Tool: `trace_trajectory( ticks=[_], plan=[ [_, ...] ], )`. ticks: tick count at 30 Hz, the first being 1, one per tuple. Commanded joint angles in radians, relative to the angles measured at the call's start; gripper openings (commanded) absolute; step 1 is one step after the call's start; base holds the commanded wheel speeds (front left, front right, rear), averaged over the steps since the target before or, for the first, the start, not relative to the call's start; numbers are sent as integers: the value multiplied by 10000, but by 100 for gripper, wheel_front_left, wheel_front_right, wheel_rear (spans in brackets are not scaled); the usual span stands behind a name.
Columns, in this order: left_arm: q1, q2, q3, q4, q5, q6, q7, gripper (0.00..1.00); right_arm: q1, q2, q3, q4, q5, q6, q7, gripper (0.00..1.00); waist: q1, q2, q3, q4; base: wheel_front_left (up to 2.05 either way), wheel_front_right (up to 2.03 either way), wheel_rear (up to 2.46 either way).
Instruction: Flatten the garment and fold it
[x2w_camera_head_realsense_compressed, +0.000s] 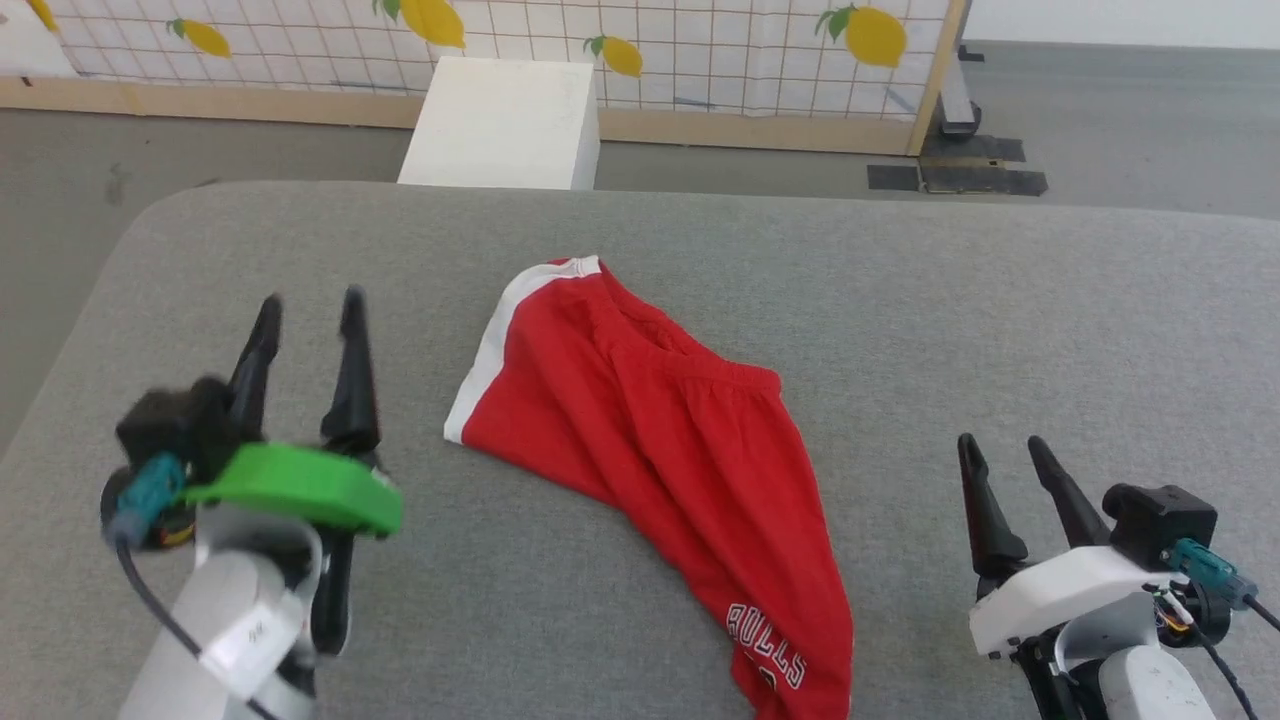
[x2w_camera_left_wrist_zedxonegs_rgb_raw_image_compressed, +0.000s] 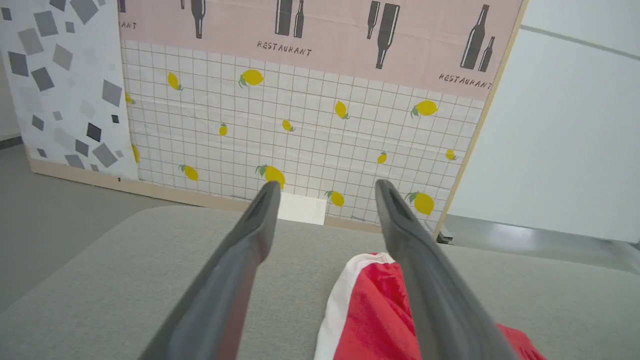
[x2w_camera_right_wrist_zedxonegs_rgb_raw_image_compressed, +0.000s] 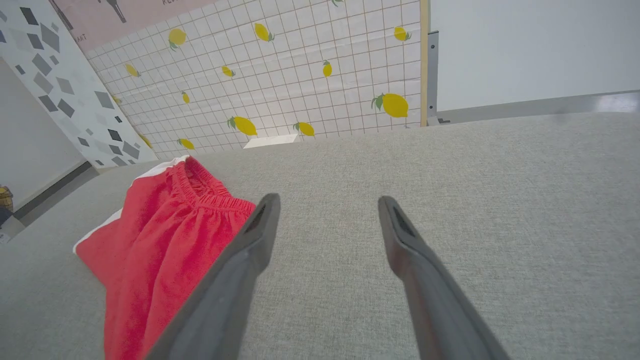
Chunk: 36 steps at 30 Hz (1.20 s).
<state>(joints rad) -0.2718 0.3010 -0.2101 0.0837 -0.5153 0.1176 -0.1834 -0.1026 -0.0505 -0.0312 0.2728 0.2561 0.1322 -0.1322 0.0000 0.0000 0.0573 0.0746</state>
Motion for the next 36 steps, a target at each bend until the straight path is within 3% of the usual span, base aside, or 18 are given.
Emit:
trace_trajectory(
  ticks=[1,5,9,16,22,28,34,35,36],
  plan=[
    [447,83,25,138,259,157,-299,100,-5,3,-8,37,-27,-15,82,100,0,0,-38,67,0,0,0],
    [1111,7,163,300,621,373,-665,100,-151,3,-65,156,-90,-15,619,100,0,0,-17,197,0,0,0],
    [1561,-227,370,185,714,524,-752,100,-649,3,96,541,-267,-15,1888,100,0,0,48,300,0,0,0],
    [1718,-486,479,-350,856,426,-778,100,-2881,3,914,1750,-827,-15,4650,100,0,0,754,805,0,0,0],
    [1251,-897,463,-603,1099,166,-781,100,-4867,3,1199,3215,-1434,-15,6227,100,0,0,1622,1557,0,0,0],
    [925,-1306,504,-425,1226,-174,-782,100,-5850,3,1513,4290,-1986,-15,6841,100,0,0,2298,2123,0,0,0],
    [751,-1546,634,-42,1349,-450,-783,100,-5966,3,1663,4970,-1807,-15,7061,100,0,0,2450,2182,0,0,0],
    [745,-1575,670,10,1367,-478,-783,100,-5971,3,1662,4990,-1743,-15,6983,44,0,0,2423,2143,0,0,0],
    [739,-1612,716,71,1375,-520,-783,100,-5992,3,1682,4967,-1675,-15,6798,0,0,0,2371,2075,0,0,0]
  ],
)
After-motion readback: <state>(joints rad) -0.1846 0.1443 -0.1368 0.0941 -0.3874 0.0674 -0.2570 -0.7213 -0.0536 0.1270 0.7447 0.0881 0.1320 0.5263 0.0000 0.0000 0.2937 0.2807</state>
